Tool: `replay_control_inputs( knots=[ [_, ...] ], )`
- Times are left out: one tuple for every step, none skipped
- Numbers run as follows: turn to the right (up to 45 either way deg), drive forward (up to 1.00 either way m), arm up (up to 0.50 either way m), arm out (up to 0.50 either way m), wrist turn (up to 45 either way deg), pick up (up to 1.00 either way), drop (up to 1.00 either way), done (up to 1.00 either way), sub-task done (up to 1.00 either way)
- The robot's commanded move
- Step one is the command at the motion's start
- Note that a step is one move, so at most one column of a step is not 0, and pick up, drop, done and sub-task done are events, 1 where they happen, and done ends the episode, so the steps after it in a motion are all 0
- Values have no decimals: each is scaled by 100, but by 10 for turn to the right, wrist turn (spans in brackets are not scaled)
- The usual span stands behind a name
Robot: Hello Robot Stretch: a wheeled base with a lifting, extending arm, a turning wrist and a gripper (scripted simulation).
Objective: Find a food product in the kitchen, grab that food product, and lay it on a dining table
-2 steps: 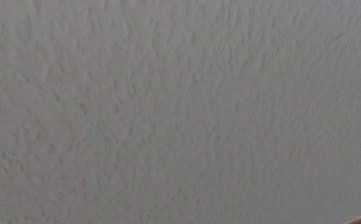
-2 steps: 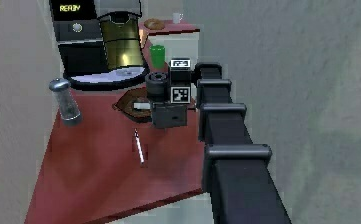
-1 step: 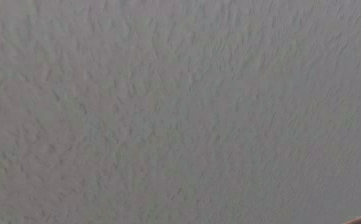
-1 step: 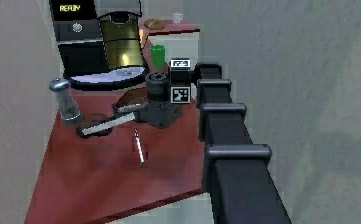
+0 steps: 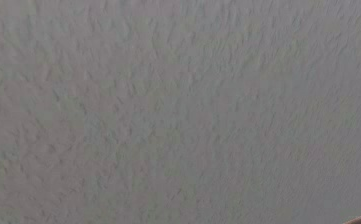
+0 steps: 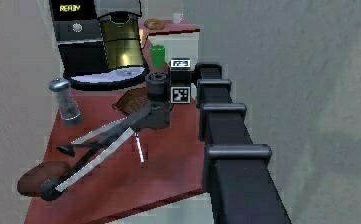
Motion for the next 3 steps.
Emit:
replay_control_inputs(
  knots=[
    [0,0,0,0,-270,0,0,0,0],
    [0,0,0,-20,0,0,0,0,0],
    [-450,0,0,0,0,0,0,0,0]
  ],
)
